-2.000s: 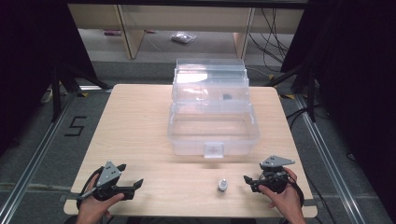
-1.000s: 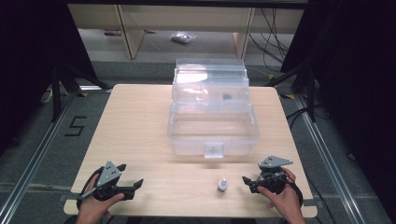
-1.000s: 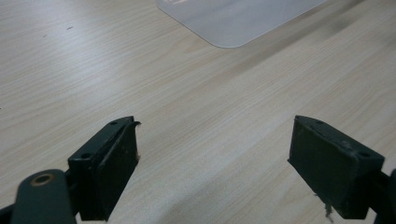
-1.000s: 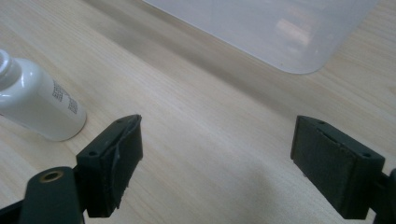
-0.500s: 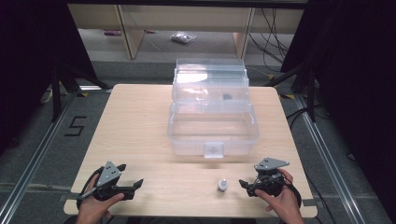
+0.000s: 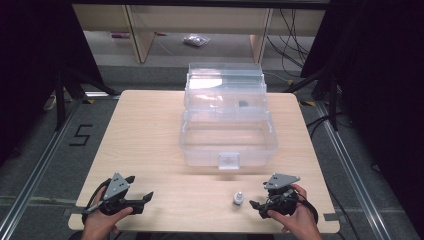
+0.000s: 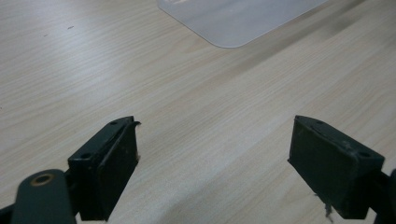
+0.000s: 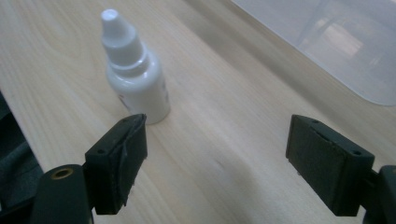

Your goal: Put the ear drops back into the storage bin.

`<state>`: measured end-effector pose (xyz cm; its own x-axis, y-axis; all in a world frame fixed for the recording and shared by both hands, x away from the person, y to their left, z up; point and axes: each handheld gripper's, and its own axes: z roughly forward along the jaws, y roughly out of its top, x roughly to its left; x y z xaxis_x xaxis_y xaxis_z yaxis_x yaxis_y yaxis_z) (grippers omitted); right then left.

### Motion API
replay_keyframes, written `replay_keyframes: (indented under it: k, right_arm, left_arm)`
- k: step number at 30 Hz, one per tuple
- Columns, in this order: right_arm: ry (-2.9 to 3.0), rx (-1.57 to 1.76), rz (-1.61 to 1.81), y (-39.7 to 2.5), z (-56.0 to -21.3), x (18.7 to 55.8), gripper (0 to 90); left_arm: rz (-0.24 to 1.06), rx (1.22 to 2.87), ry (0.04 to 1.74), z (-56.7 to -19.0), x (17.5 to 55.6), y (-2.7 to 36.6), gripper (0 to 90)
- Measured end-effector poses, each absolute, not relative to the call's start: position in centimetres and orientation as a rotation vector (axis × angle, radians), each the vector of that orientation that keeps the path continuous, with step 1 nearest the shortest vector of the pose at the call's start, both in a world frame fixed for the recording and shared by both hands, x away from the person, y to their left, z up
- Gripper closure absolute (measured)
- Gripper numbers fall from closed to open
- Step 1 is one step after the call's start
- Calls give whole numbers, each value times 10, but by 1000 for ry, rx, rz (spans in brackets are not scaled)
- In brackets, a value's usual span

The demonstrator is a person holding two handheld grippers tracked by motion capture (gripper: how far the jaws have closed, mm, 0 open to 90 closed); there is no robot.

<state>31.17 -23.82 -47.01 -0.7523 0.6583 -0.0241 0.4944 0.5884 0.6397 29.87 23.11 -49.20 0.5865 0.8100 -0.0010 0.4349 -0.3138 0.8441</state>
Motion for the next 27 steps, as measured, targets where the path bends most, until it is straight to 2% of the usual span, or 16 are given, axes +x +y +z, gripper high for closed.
replay_keyframes:
  k: [10,17,27]
  right_arm:
    - [2625,815,865,-218,-467,307,222]
    - [2671,841,795,-206,-464,305,229]
    - [2750,736,705,-192,-460,314,247]
  left_arm:
    - [545,1947,997,-492,299,231,151]
    - [544,1938,1000,-493,299,231,151]
    - [541,1938,998,-493,299,231,151]
